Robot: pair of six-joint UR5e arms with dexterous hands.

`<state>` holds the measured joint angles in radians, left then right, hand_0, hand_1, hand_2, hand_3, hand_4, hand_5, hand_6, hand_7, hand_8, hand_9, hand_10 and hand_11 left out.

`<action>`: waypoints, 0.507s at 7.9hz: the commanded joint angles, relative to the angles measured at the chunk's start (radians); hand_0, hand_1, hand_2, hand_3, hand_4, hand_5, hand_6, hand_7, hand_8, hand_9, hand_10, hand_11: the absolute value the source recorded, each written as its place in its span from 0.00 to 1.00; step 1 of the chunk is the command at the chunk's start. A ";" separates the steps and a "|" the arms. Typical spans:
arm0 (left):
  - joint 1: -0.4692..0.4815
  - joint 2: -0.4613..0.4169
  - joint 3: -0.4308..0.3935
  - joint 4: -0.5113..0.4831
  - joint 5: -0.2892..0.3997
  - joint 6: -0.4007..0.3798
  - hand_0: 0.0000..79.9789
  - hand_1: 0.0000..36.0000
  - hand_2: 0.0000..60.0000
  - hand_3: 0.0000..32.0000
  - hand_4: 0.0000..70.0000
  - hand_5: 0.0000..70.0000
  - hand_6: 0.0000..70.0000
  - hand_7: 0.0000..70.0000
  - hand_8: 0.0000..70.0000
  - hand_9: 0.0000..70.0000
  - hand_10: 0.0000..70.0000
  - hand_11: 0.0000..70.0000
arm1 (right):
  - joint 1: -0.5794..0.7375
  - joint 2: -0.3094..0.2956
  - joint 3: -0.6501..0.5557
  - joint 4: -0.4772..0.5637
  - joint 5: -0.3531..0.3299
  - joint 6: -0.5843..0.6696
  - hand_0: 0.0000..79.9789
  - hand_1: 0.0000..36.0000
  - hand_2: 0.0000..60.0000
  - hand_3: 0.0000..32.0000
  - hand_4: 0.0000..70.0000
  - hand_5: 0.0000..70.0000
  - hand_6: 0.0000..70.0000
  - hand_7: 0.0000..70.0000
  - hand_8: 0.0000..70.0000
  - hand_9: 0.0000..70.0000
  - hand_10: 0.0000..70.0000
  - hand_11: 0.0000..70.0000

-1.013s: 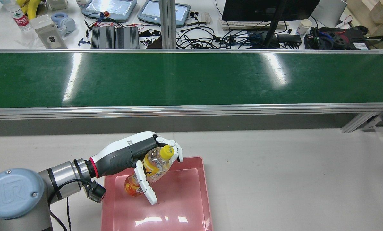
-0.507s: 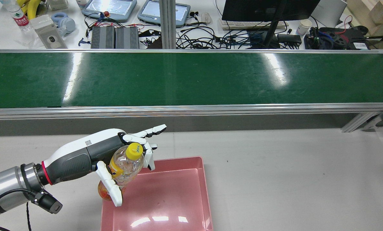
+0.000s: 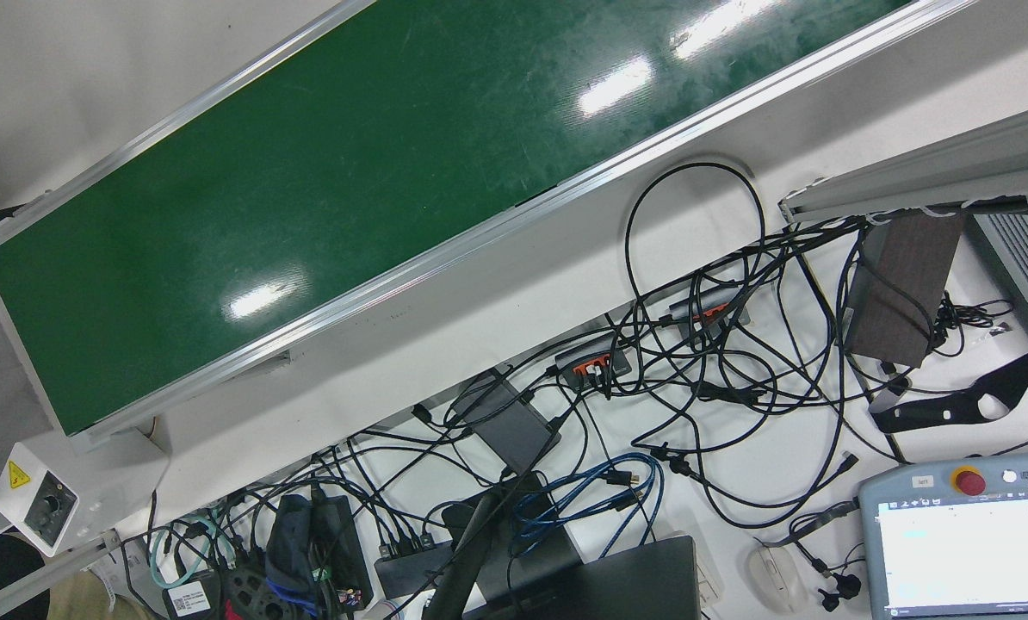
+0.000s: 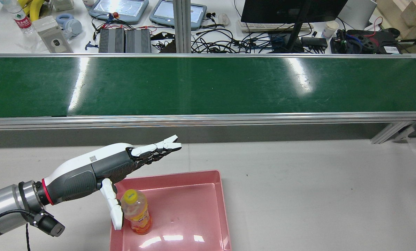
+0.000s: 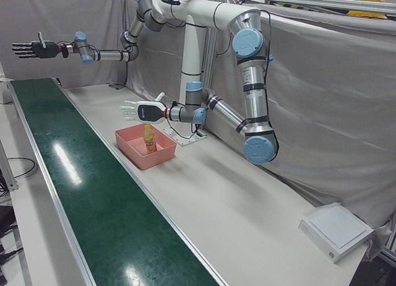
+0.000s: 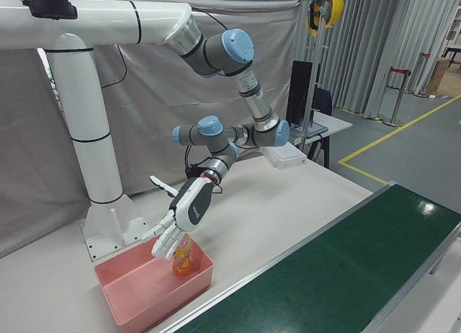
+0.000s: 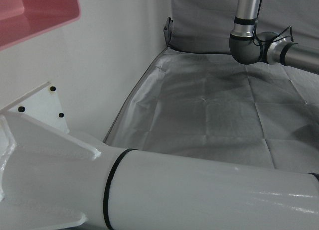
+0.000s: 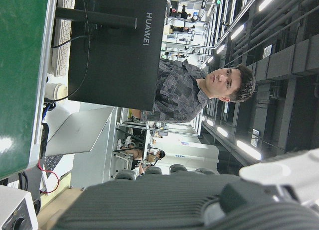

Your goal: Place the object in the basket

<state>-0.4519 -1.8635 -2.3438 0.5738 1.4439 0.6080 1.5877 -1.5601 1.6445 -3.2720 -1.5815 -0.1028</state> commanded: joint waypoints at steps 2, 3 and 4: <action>-0.014 -0.002 -0.003 -0.002 -0.002 -0.013 0.61 0.00 0.00 0.13 0.17 0.14 0.00 0.03 0.07 0.09 0.01 0.03 | 0.000 0.000 0.001 0.000 0.000 0.000 0.00 0.00 0.00 0.00 0.00 0.00 0.00 0.00 0.00 0.00 0.00 0.00; -0.016 -0.002 -0.005 -0.003 -0.002 -0.013 0.61 0.00 0.00 0.12 0.17 0.15 0.00 0.03 0.07 0.09 0.02 0.03 | 0.000 0.000 0.001 0.000 0.000 0.000 0.00 0.00 0.00 0.00 0.00 0.00 0.00 0.00 0.00 0.00 0.00 0.00; -0.019 -0.003 -0.003 -0.008 -0.002 -0.014 0.61 0.00 0.00 0.12 0.17 0.14 0.00 0.02 0.07 0.09 0.01 0.02 | 0.000 0.000 0.001 0.000 0.000 0.000 0.00 0.00 0.00 0.00 0.00 0.00 0.00 0.00 0.00 0.00 0.00 0.00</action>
<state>-0.4637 -1.8652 -2.3461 0.5721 1.4420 0.5979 1.5876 -1.5600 1.6455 -3.2720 -1.5816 -0.1028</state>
